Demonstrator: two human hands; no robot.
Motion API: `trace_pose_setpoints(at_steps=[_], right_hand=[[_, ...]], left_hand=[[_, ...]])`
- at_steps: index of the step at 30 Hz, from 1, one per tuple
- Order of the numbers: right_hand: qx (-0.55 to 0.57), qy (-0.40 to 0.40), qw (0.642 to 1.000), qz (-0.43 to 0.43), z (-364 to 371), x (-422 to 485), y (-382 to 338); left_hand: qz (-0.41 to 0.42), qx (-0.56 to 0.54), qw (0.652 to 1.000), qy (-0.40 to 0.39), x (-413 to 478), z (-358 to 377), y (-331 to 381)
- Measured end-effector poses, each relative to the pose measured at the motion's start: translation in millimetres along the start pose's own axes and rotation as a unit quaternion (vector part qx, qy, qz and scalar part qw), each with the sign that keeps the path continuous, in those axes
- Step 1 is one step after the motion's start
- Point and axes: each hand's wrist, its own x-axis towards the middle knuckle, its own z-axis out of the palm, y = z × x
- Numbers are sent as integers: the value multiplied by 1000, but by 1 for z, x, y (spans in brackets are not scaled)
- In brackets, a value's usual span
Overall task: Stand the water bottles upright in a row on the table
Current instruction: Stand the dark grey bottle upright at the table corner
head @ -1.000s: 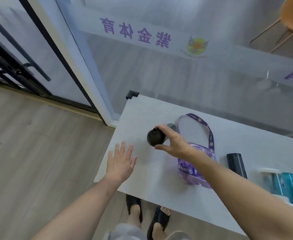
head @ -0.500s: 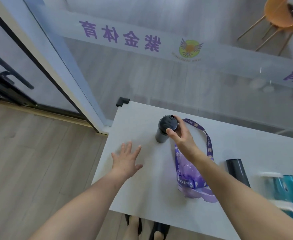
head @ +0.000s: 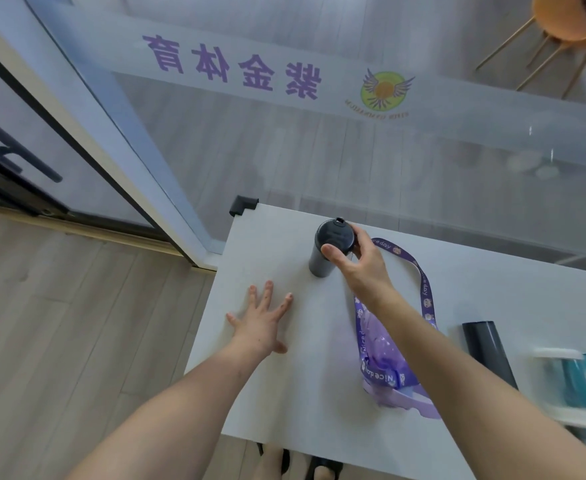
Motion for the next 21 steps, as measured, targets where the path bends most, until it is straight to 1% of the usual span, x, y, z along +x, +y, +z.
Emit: trace_pose_setpoints(at_steps=[10, 21], right_hand=[[11, -21, 1000, -4, 37, 71, -27], [23, -28, 999, -10, 46, 87, -33]], left_hand=[[-2, -11, 1000, -7, 11, 7, -4], [1, -11, 1000, -3, 11, 9, -4]])
